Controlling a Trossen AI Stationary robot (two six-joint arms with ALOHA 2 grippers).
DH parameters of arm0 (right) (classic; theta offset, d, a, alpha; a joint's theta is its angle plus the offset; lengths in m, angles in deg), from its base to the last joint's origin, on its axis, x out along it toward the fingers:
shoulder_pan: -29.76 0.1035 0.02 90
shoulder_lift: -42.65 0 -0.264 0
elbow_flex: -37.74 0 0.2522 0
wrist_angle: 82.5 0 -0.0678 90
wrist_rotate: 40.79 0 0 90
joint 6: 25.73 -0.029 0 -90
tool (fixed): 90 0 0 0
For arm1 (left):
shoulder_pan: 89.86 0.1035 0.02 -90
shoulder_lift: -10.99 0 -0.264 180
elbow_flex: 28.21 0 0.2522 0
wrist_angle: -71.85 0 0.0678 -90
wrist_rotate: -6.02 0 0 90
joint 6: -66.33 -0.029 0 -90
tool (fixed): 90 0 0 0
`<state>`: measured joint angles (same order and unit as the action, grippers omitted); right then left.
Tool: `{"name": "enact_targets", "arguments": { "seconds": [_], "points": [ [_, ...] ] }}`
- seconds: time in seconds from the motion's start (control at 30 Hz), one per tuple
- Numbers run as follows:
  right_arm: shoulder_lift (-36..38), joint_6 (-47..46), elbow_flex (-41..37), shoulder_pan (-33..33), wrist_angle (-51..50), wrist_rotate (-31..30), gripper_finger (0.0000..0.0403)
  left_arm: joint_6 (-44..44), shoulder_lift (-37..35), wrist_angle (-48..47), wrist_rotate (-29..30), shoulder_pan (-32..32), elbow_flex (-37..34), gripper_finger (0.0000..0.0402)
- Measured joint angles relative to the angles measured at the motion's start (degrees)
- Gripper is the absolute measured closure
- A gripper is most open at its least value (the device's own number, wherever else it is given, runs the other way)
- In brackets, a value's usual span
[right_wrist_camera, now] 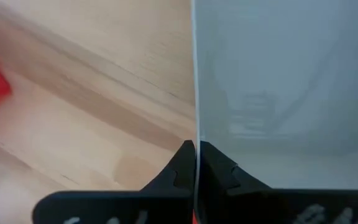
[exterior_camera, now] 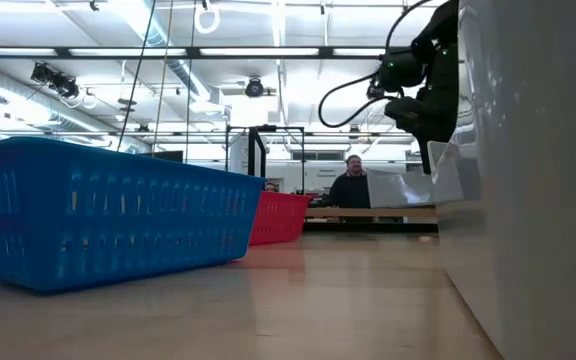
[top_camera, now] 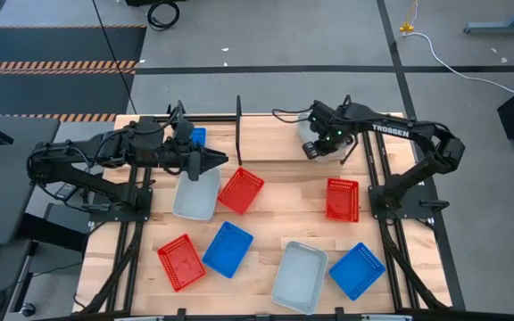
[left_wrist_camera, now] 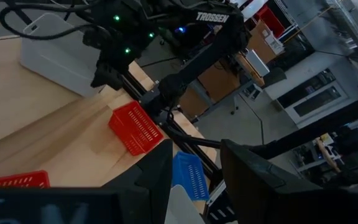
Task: Stack baskets on shelf by color
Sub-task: Put the top right gray bin on the shelf
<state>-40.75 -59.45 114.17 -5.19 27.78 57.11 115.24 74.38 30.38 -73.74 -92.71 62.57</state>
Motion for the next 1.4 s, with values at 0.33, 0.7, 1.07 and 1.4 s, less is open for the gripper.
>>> {"name": "enact_targets", "arguments": {
  "seconds": [0.33, 0.7, 1.07, 1.4],
  "points": [
    [0.04, -18.36, 0.01, -2.22, 10.48, 0.69, 0.0391, -2.06, 0.00, 0.00, -3.96, 0.00, 0.00, 0.0260],
    [0.04, -27.57, 0.02, -2.81, 10.06, -0.66, 0.0391, -2.22, 0.00, -0.02, -6.70, -0.01, 0.00, 0.0260],
    [-0.03, -29.80, -0.09, -2.22, 10.92, -0.43, 0.0354, -4.14, 0.00, -0.02, -9.49, -0.02, 0.00, 0.0260],
    [-0.07, -27.84, -0.11, -0.20, 11.06, -2.18, 0.0282, -4.58, 0.00, -0.02, -10.40, 0.00, 0.00, 0.0260]
  ]
}}
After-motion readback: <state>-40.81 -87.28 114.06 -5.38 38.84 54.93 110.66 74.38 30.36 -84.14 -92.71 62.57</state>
